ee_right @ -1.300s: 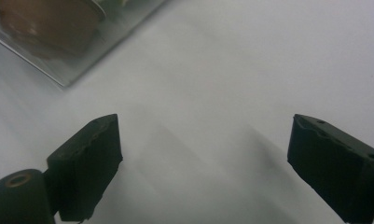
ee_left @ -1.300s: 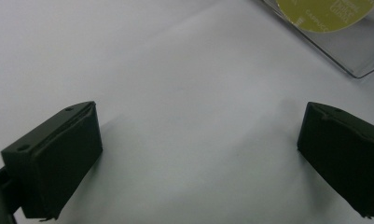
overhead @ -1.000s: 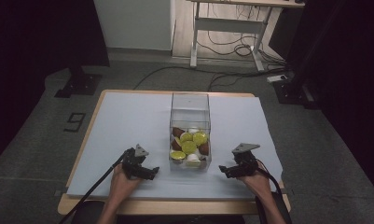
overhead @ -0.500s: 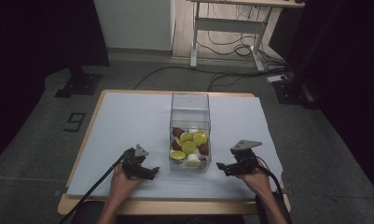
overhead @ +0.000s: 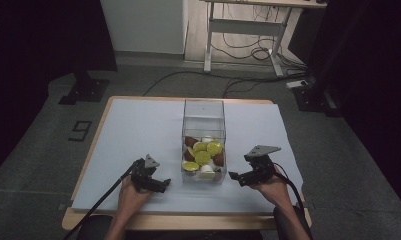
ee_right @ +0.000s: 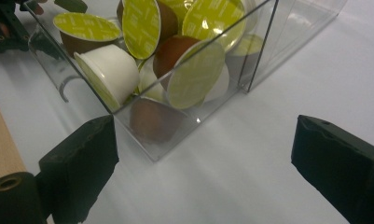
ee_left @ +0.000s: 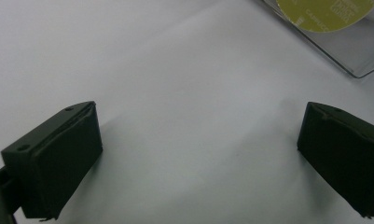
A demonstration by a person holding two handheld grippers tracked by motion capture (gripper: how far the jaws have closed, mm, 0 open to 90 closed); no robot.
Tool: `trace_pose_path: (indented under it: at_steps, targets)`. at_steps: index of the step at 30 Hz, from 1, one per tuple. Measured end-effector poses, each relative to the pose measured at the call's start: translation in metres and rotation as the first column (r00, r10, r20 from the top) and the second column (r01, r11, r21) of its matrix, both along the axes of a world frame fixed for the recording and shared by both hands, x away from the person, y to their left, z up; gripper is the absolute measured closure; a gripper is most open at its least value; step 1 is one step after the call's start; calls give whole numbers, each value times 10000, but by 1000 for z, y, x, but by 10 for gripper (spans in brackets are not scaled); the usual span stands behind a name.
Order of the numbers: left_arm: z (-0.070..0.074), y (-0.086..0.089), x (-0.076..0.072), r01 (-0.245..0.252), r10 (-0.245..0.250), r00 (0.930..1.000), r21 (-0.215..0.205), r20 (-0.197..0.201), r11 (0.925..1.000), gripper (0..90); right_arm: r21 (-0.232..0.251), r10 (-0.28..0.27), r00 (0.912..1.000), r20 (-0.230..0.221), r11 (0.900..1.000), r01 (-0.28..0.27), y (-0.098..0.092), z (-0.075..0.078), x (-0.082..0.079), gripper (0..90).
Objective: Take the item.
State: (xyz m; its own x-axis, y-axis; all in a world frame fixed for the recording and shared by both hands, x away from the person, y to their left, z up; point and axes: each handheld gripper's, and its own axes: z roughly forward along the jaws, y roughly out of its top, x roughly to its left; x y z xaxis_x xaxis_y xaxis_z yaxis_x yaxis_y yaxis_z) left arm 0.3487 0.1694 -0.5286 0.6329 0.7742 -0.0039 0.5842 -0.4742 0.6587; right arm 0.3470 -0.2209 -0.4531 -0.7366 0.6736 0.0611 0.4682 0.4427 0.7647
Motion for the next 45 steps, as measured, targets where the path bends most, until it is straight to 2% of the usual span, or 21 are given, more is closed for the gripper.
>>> trace_pose_path:
  at_steps: [17, 22, 32, 35, 41, 45]
  targets:
    - [0, 0, 0, -10, 10, 10000, -10, -4, 10000, 0, -277, 271, 9996, 64, 9993, -270, 21, 20, 9, 129]
    - [0, 0, 0, 11, -11, 10000, 8, -11, 10000, 0, -281, 583, 9983, -72, 9979, -585, 33, 25, 13, 144]
    - [0, 0, 0, 13, -13, 10000, 7, -6, 10000, 0, -206, 876, 9960, -189, 9959, -880, 50, 27, 23, 203]
    - [0, 0, 0, 12, -12, 10000, 8, -11, 10000, 0, -374, 914, 9956, -217, 9950, -922, 56, 26, 27, 218]
    - [0, 0, 0, 0, 0, 10000, 13, -8, 10000, 0, -303, 1098, 9935, -293, 9934, -1107, 65, 24, 34, 267]
    - [0, 0, 0, 5, -5, 10000, 8, -12, 10000, 0, -445, 1209, 9921, -326, 9915, -1223, 73, 22, 37, 300]
